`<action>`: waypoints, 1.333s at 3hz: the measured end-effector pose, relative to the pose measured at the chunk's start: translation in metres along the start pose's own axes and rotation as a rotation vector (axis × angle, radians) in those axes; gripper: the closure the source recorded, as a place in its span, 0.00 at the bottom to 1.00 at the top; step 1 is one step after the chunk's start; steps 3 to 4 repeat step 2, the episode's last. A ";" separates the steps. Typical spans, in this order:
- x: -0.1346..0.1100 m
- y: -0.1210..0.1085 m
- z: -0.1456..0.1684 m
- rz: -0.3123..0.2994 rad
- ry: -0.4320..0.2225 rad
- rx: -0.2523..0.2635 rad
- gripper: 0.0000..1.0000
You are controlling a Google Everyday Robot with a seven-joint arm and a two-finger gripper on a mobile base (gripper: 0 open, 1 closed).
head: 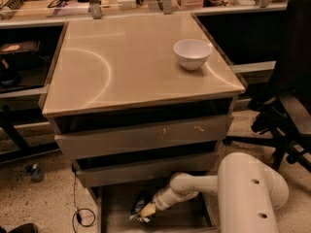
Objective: Place blue chip bag into bottom drawer
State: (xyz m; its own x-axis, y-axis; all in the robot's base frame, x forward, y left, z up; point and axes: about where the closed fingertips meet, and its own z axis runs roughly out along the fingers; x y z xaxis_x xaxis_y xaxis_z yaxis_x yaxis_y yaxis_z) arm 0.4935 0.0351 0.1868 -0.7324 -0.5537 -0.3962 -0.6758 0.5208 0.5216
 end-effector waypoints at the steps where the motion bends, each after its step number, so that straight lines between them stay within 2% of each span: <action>1: 0.000 0.000 0.000 0.000 0.000 0.000 0.00; 4: 0.000 0.000 0.000 0.000 0.000 0.000 0.00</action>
Offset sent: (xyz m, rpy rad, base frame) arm 0.0000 0.0000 0.0000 0.0000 0.0000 0.0000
